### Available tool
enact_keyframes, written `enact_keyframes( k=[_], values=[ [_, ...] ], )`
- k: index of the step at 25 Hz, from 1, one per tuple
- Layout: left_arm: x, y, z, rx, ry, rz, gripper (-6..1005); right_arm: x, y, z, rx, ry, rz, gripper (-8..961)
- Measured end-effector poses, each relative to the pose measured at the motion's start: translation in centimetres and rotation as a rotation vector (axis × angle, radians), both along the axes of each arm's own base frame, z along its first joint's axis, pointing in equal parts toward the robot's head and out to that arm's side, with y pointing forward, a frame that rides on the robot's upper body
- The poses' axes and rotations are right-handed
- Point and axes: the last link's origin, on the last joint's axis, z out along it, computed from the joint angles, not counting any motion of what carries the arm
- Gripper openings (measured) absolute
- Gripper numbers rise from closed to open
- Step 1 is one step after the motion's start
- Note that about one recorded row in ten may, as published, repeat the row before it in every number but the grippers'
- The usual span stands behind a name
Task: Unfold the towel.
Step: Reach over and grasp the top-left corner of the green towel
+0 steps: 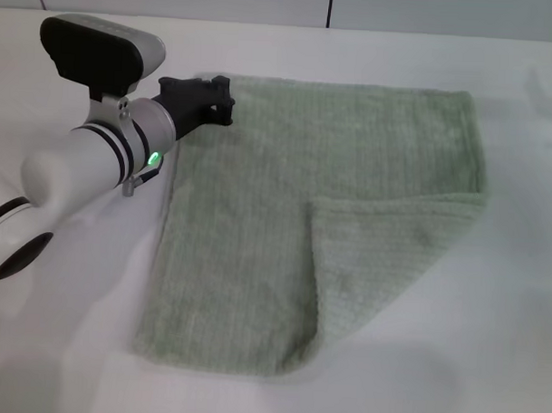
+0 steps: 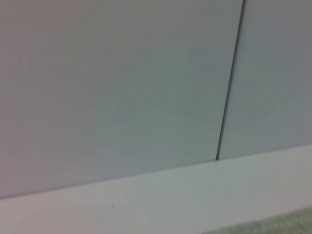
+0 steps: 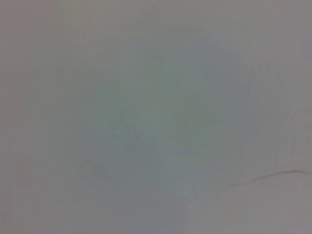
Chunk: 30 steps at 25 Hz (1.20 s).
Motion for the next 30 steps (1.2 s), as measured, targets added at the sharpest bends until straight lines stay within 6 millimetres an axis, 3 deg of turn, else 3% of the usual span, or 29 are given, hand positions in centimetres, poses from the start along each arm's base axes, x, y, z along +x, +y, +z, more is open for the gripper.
enact_keyframes(
  k=[30],
  values=[
    [-1.1,-0.3,-0.2,-0.016,0.037,0.043,-2,-0.1,-0.1,-0.5,-0.009,0.005,-0.002,760]
  ],
)
